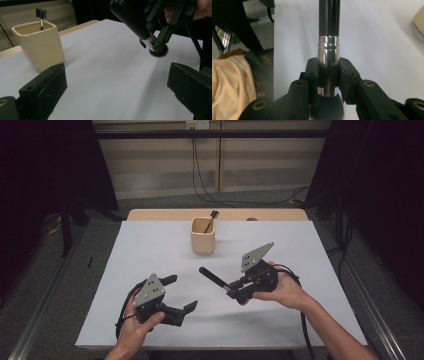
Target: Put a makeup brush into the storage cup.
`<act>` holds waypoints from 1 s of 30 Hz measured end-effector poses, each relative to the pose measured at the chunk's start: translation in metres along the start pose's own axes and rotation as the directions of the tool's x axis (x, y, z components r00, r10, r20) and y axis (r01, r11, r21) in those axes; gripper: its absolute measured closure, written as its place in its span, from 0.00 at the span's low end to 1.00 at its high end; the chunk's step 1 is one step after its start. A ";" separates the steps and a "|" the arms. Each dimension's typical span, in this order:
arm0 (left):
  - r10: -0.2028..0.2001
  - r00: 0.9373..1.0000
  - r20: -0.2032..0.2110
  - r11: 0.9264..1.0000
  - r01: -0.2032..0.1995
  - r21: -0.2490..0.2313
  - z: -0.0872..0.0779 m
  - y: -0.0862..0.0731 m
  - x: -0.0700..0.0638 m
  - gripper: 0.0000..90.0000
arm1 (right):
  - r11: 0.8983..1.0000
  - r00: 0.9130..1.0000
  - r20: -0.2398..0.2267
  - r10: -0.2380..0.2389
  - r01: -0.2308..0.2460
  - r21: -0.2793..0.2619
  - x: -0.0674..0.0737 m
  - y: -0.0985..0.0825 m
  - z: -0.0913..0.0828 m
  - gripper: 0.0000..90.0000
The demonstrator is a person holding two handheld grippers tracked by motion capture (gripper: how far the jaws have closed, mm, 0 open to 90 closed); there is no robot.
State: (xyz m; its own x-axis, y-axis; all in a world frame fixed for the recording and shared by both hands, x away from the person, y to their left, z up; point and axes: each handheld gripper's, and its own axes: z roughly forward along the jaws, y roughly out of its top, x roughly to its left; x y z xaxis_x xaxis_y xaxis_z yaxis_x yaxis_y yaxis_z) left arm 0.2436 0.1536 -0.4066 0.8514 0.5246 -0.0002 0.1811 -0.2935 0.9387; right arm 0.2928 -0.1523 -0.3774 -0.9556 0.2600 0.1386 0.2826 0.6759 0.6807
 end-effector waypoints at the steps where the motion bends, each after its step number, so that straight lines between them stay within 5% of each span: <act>1: 0.001 1.000 0.005 1.000 -0.001 0.008 0.000 0.001 0.000 0.03 | 1.000 1.000 -0.009 -0.013 0.013 0.015 0.001 0.001 0.000 0.79; 11: 0.029 0.999 0.034 0.998 -0.031 0.056 0.005 0.007 -0.004 0.03 | 0.988 0.997 -0.026 -0.069 0.072 0.135 0.002 0.008 0.007 0.79; 16: 0.053 0.998 0.018 0.994 -0.055 0.092 0.011 0.009 0.000 0.03 | 0.968 0.996 -0.021 -0.082 0.084 0.235 -0.002 0.011 0.011 0.79; 22: 0.038 0.998 0.053 0.991 -0.045 0.130 0.018 0.013 0.007 0.04 | 0.948 0.996 -0.042 -0.079 0.088 0.306 -0.004 0.010 0.015 0.79; 30: 0.044 0.996 0.077 0.979 -0.058 0.195 0.028 0.022 0.012 0.03 | 0.900 0.993 -0.052 -0.102 0.114 0.421 -0.004 0.016 0.017 0.79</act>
State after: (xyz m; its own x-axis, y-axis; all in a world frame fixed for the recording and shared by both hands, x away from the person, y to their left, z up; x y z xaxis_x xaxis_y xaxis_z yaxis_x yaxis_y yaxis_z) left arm 0.2714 0.1308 -0.3959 0.8937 0.4484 0.0148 0.2235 -0.4736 0.8519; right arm 0.3028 -0.1306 -0.3796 -0.9824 0.1541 0.1057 0.1806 0.9281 0.3256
